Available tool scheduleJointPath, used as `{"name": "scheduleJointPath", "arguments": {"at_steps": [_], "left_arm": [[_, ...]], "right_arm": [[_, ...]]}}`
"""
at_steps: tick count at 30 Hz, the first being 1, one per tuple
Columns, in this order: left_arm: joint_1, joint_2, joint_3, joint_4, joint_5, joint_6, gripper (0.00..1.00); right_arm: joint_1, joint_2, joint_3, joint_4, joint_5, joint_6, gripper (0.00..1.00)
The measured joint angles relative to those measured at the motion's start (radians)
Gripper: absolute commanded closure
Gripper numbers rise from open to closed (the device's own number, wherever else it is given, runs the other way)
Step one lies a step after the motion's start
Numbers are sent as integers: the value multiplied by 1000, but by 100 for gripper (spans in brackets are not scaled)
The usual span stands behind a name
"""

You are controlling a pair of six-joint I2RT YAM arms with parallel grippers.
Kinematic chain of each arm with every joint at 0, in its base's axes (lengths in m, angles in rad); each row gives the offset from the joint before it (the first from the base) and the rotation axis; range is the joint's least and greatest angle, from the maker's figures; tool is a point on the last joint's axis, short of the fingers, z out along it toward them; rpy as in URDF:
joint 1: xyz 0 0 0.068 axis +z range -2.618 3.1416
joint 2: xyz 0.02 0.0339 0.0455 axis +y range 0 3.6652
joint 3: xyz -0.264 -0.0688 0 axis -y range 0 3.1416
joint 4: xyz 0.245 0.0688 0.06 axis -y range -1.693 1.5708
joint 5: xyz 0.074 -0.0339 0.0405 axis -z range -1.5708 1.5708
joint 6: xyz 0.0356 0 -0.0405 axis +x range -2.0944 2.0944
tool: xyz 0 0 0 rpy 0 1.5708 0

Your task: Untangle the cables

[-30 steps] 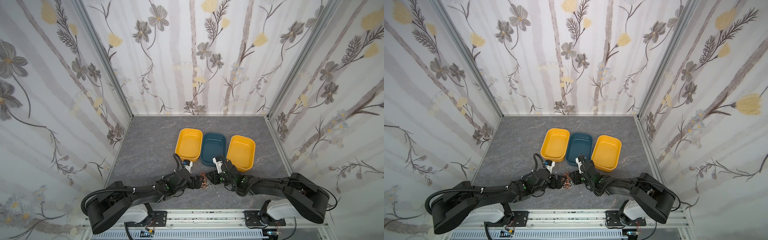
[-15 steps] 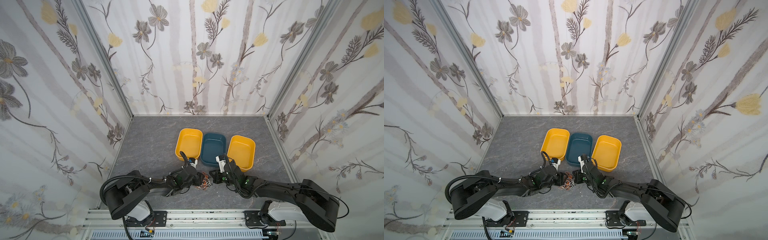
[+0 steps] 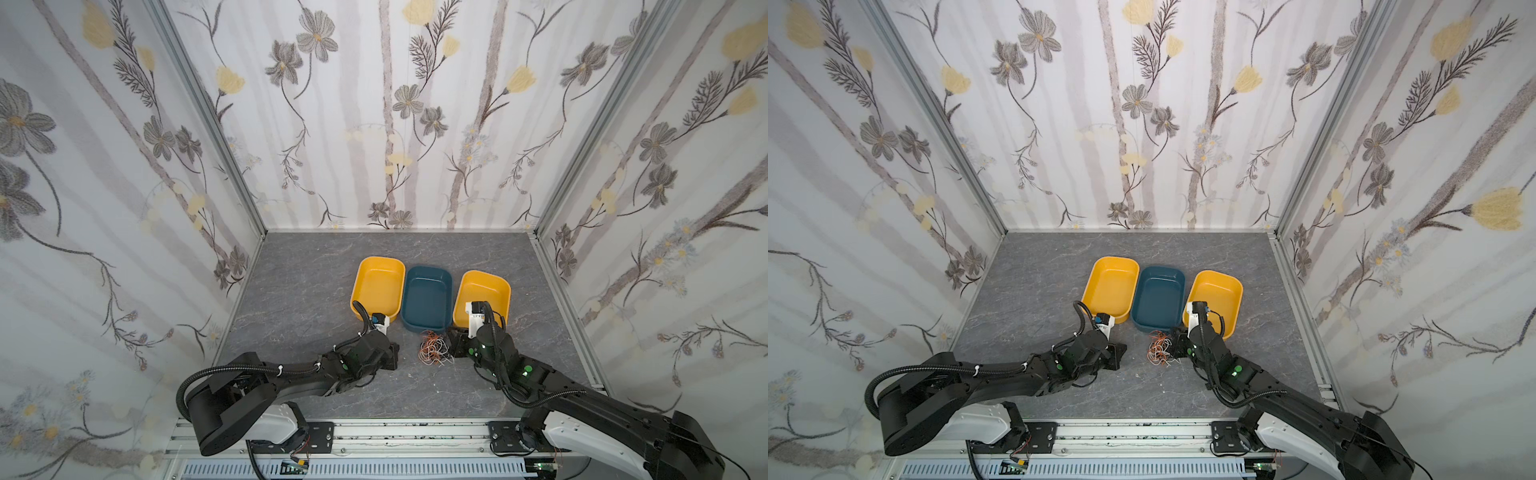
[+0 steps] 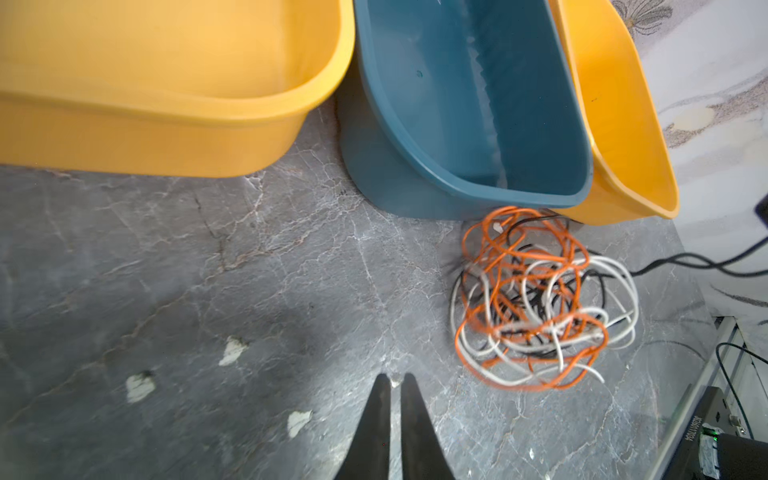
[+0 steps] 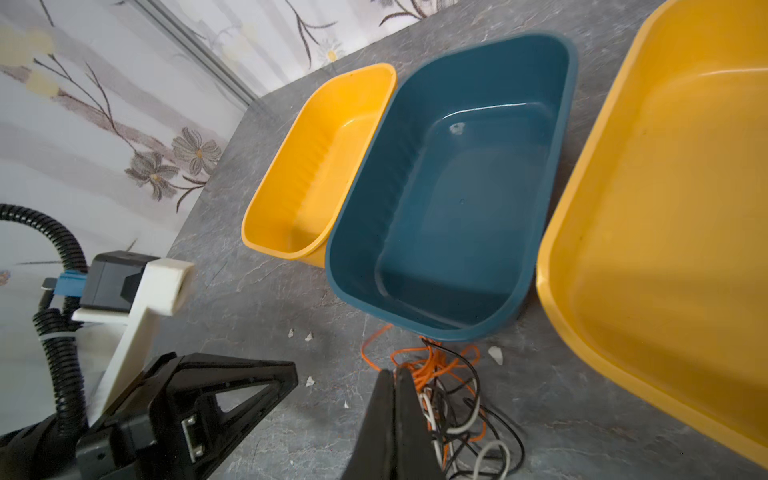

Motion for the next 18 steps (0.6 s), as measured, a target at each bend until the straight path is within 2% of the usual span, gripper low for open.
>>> {"name": "scheduleJointPath", "arguments": {"at_steps": [3,6,8,9,12,18], "left_arm": [[2,-48,-11,-21,-10,3,86],[6,-106,-39,-26,3,11,61],[8,-127,-51,0,35,29,48],[8,-129,-55,17,56,31,45],[5,-111,-51,84,141,57,38],[-21,15,-18,227,261,72,34]], "right_arm": [[-32,-63,-8,-24,3,-6,100],[-71,-92,-10,-38,-33,-24,100],[-76,-94,-5,-38,-68,-25,100],[-75,-93,-1,-38,-102,-28,100],[-75,-92,5,-16,-190,-29,100],[-74,-78,19,78,-365,15,100]]}}
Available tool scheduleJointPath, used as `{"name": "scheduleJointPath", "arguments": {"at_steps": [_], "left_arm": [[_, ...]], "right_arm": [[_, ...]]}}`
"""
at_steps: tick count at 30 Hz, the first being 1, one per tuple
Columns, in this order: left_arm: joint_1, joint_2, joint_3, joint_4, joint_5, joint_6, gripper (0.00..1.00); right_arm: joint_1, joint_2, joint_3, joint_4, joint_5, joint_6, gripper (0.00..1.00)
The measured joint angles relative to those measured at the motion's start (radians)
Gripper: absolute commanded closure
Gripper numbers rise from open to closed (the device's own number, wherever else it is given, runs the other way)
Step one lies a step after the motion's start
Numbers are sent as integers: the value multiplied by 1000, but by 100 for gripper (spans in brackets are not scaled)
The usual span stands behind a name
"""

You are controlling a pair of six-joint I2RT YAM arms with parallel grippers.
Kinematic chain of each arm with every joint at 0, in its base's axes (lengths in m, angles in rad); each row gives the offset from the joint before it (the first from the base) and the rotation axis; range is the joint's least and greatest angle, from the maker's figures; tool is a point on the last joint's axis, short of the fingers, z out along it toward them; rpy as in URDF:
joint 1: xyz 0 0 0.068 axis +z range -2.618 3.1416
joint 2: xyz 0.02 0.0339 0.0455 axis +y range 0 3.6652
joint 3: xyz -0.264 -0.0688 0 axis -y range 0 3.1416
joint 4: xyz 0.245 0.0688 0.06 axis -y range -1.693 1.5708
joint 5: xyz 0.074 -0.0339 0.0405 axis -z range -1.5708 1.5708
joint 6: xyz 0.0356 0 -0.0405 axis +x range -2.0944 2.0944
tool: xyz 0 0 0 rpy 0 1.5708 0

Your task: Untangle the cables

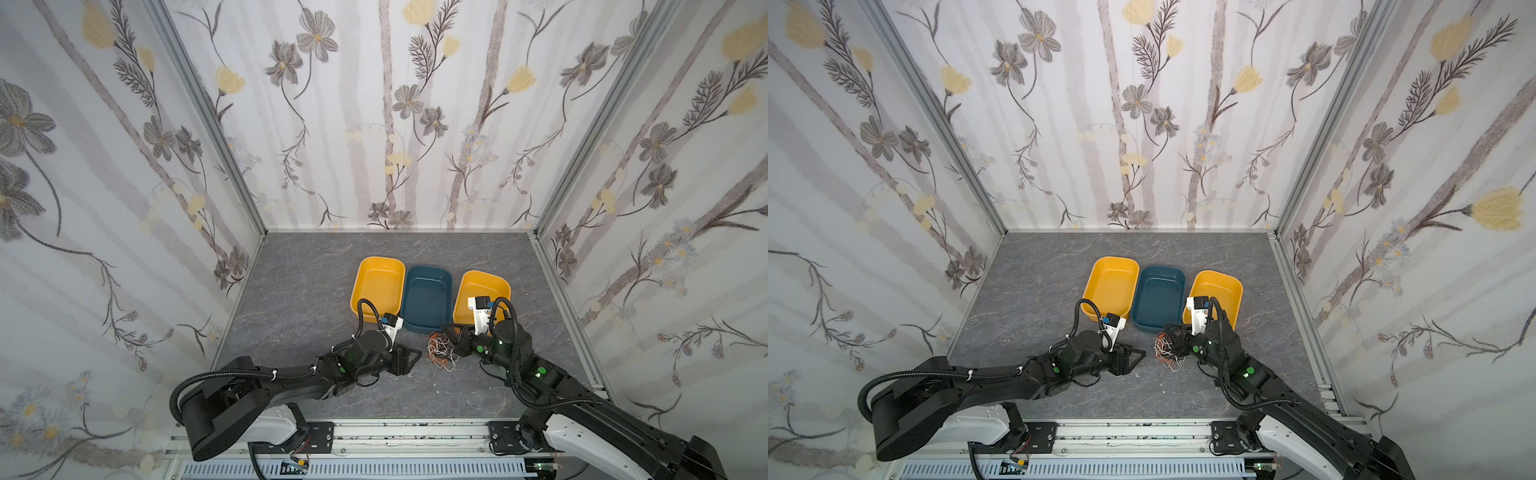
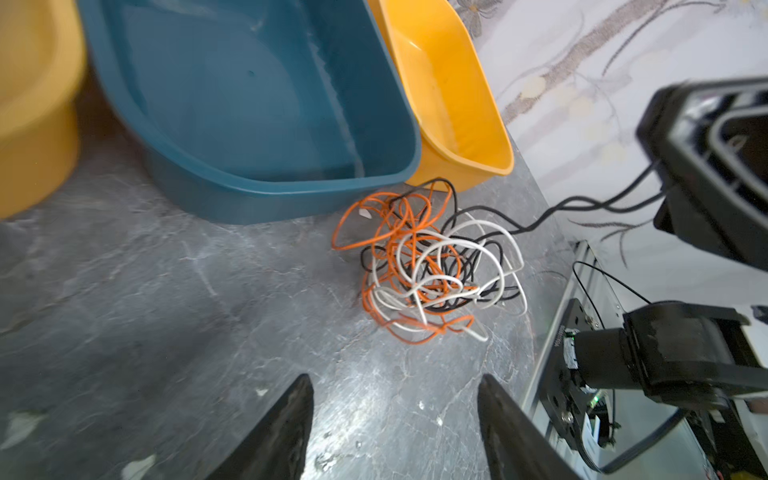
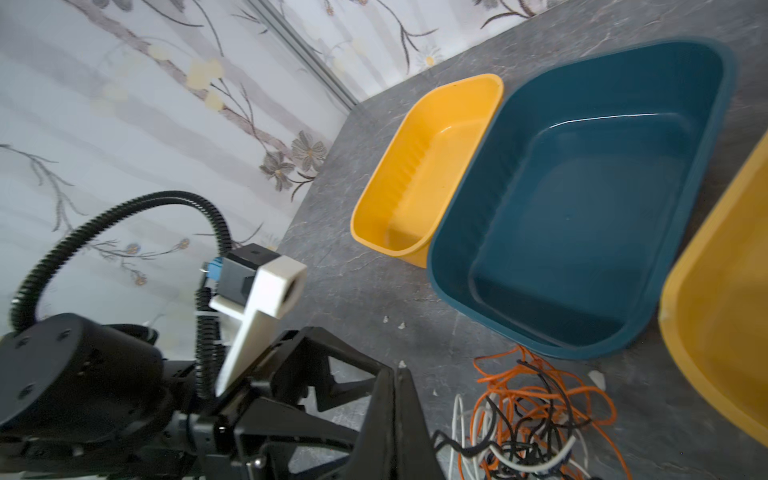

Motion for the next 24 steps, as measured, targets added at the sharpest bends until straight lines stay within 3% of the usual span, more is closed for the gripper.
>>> {"name": "scheduleJointPath", "arguments": {"at_steps": [7,10,15,19,24], "left_arm": [[-13,122,30,123,40,5,38],[-17,158,45,148,42,5,46],[-18,187,50,150,5,-6,70],[-18,181,40,145,-27,-11,83],[-18,156,17,132,-70,-13,89]], "right_arm": [[19,5,0,115,-133,62,100],[25,5,-2,153,-166,85,100],[25,-19,-2,181,-185,102,100],[25,-71,-2,172,-172,98,100],[2,-157,11,103,-110,66,100]]}}
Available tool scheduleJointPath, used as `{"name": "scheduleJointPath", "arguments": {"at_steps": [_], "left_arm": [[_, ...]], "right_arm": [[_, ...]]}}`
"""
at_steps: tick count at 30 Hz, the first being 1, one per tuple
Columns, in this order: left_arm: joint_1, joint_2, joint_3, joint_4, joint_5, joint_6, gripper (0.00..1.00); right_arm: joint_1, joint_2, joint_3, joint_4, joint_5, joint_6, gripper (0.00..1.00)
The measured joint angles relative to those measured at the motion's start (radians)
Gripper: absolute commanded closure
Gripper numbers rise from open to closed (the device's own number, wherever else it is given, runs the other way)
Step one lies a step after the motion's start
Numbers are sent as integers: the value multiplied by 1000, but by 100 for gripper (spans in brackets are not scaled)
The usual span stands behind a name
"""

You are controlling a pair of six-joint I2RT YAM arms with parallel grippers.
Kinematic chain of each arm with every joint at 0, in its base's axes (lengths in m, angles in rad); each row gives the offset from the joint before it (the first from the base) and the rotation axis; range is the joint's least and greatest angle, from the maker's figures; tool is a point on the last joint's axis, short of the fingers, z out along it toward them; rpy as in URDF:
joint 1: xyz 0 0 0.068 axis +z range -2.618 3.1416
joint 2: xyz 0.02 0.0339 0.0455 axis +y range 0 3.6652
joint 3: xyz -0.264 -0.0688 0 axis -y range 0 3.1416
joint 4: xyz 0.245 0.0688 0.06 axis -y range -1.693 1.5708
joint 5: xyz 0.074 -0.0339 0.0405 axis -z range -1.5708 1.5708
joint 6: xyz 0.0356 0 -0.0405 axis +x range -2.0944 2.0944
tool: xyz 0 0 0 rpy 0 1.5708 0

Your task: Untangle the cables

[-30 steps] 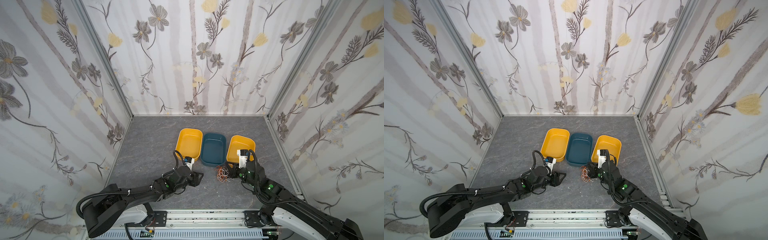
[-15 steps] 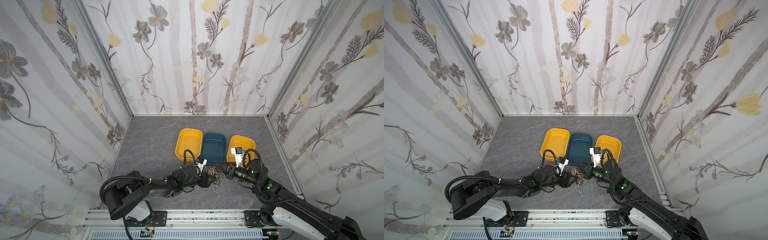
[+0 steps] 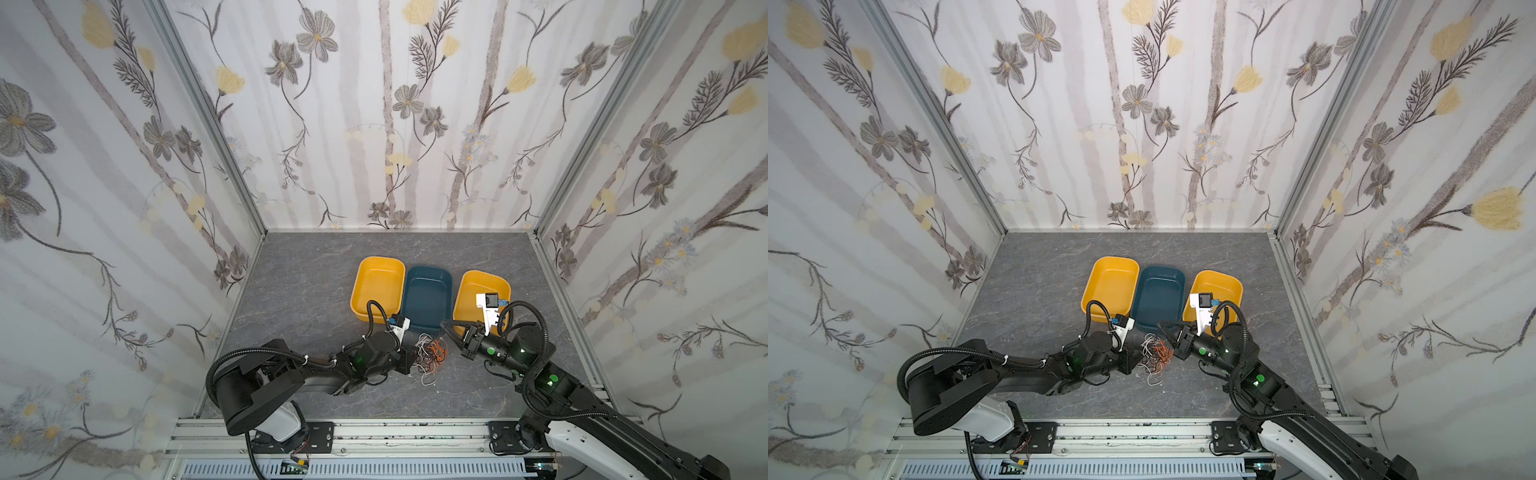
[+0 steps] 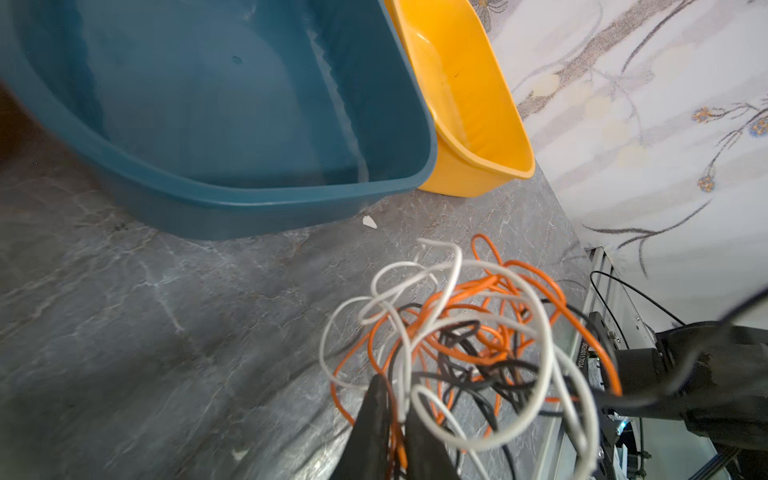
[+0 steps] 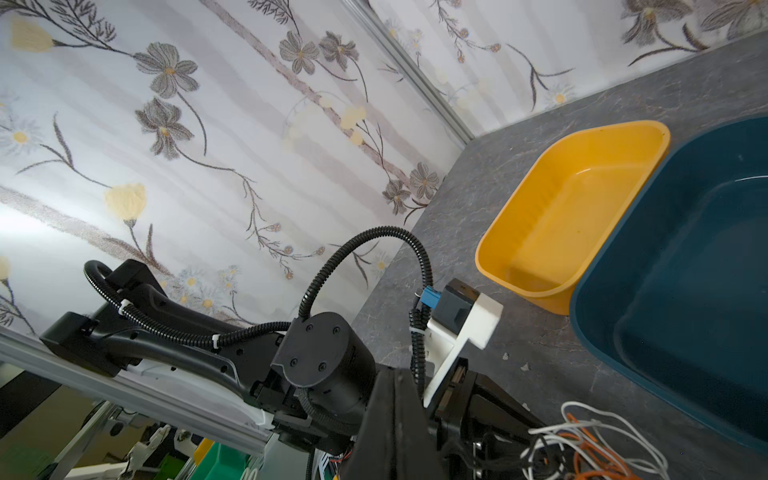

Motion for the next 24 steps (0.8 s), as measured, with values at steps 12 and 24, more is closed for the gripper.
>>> {"name": "scheduleJointPath", "arguments": {"at_steps": [12,24], "left_arm": [[0,-140,-69,-91,-90,21,90],[14,-428,-177,-269,-236,24,96]], "right_arm": [[-141,-155,16,-185,149,-39,100],[-238,-121,16,-330,275,-67,100]]}}
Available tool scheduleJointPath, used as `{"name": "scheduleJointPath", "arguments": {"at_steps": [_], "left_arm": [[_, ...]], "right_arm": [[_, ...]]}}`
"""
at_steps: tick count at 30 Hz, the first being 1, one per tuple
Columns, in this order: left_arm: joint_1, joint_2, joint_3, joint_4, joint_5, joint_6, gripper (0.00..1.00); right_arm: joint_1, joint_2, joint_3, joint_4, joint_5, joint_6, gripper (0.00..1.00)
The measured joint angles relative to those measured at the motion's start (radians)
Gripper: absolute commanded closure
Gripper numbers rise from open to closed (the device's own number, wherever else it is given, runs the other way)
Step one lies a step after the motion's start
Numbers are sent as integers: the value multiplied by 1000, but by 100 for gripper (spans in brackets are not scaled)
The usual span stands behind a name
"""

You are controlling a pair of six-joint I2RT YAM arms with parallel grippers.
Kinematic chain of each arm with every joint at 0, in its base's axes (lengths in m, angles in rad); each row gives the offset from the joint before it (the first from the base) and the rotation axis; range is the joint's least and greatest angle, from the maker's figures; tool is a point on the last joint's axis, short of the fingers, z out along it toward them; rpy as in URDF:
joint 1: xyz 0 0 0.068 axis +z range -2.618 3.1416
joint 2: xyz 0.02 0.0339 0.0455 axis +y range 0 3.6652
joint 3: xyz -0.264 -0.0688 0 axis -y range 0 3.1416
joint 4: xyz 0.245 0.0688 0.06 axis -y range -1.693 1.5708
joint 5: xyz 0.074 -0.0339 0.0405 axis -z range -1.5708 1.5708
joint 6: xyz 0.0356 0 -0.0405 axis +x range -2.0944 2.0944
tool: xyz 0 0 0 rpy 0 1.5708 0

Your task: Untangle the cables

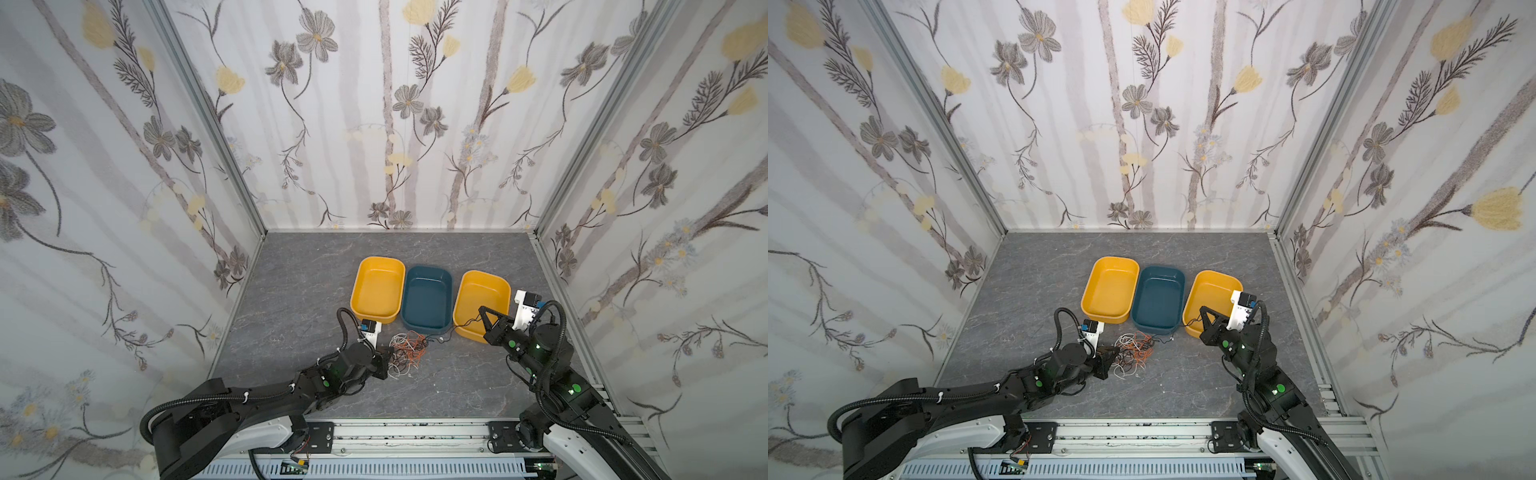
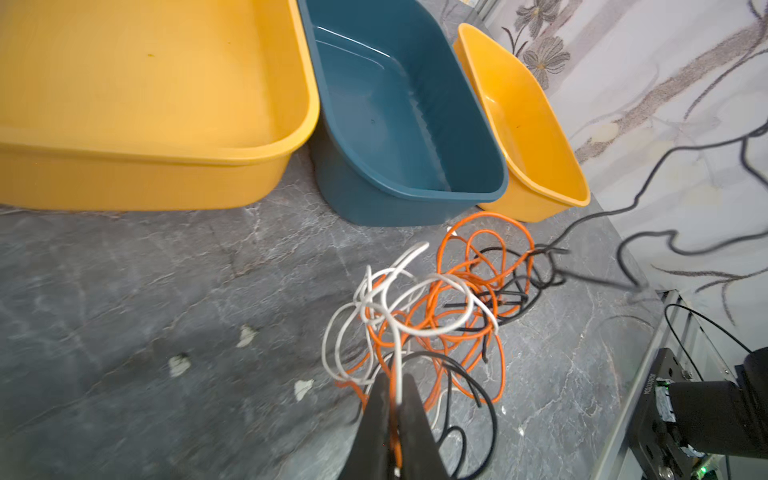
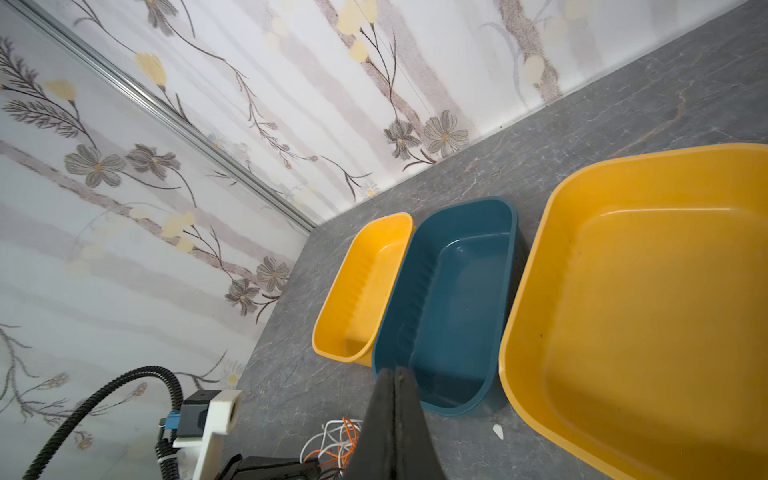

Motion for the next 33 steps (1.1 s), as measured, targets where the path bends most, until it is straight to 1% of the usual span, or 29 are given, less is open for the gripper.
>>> {"name": "scheduleJointPath", "arguments": {"at_steps": [6,13,16,20,26,33], "left_arm": [[41,-87,2,-172,-82,-32,97],[93,-180,-3,-338,-148,-84,98],[113,-211,-3,-394,-167,-106,99],[133,-221,-15,-425,-177,-124,99],[138,-196,-10,-446,-162,-131,97],[138,-149,12,-406,-101,-107,96]], "right_arm": [[-23,37,-1,-37,31,-24,100],[-88,7,11,-108,91,-58,100],[-139,-21,20,-135,124,-66,100],[-181,-20,24,-152,124,-73,100],[-197,-13,34,-163,68,-98,100],[-198,12,27,-126,-117,-98,100]]}}
